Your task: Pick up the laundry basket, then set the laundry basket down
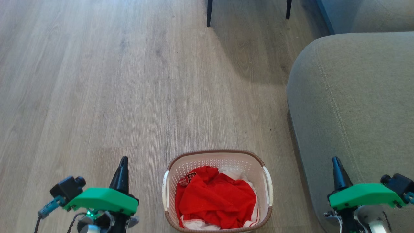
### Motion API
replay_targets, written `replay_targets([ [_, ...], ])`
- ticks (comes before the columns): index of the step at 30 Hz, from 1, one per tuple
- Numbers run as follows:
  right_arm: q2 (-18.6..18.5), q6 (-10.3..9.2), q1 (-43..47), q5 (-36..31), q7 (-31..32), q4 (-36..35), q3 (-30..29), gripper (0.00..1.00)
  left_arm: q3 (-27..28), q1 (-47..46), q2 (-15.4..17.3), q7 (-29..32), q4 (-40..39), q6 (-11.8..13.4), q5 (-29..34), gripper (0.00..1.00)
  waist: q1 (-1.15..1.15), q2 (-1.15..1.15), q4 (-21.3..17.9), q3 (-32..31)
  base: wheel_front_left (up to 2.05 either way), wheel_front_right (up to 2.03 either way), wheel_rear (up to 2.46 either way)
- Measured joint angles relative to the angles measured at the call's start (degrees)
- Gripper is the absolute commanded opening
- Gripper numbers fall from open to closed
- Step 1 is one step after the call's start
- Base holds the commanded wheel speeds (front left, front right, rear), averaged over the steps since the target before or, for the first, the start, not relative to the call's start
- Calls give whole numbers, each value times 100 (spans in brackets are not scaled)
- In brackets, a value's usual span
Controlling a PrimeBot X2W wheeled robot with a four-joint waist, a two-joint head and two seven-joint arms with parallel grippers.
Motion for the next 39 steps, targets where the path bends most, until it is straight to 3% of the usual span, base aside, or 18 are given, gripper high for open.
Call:
replay_targets([
  [39, -16, -1, -215, 2269, 604, 178, -343, 0, 681, -225, 5, 636, 177, -349, -2351, 0, 0, 0, -115, -13, 0, 0, 0],
])
